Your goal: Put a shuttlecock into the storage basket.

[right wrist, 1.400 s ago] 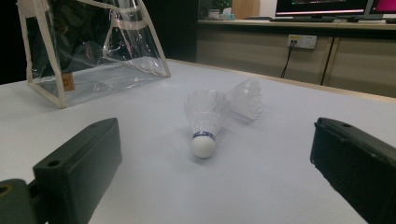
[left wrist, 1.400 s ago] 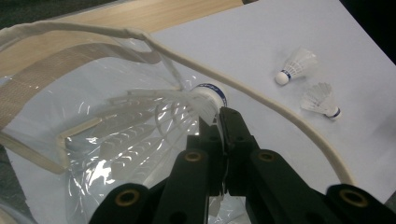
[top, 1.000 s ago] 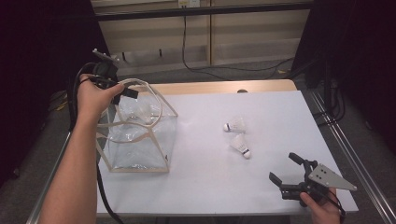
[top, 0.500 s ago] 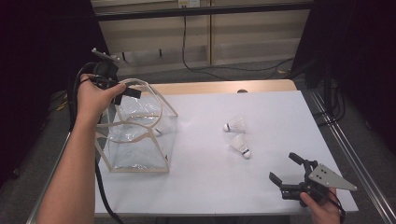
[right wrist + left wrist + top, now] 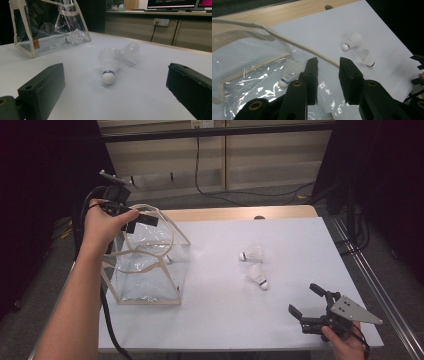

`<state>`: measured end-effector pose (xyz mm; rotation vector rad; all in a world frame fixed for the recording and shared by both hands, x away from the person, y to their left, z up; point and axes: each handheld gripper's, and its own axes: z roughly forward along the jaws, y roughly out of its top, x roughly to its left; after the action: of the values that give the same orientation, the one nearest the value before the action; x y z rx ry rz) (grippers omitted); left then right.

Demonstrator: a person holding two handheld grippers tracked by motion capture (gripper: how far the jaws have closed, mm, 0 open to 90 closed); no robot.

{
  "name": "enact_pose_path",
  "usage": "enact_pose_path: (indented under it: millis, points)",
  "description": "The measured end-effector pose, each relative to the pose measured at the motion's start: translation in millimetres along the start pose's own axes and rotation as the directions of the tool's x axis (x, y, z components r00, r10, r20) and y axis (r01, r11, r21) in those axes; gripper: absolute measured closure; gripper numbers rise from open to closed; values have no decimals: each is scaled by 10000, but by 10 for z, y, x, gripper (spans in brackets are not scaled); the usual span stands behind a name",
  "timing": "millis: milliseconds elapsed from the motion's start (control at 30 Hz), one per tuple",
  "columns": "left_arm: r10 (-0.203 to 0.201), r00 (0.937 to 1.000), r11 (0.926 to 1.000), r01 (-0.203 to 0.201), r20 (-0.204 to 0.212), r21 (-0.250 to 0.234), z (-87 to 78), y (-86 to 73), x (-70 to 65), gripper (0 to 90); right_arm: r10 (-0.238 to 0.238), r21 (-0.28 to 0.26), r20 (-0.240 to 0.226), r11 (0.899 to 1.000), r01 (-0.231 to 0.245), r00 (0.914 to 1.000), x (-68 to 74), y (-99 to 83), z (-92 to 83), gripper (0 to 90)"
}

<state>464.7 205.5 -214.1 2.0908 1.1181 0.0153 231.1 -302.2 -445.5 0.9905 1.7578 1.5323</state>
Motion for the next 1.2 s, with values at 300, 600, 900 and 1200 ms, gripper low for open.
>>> enact_pose_path:
  millis: [300, 600, 900, 1200]
  points:
    - [358, 9977, 9993, -360, 569, 33, 25, 21, -146, 633, -9, -1, -13, 10000, 9, 10000, 0, 0, -3, 17]
    - [591, 9938, 9981, -603, 942, 99, 68, 30, -298, 582, 0, 13, -23, 10000, 0, 10000, 3, 1, -3, 18]
    - [759, 9896, 9970, -775, 1224, 84, 116, 31, -381, 546, -8, 4, -10, 10000, 8, 10000, 2, 1, -3, 18]
    - [783, 9853, 9964, -823, 1520, 204, 167, 26, -478, 461, 2, -9, -8, 10000, -2, 10000, 3, 2, -4, 18]
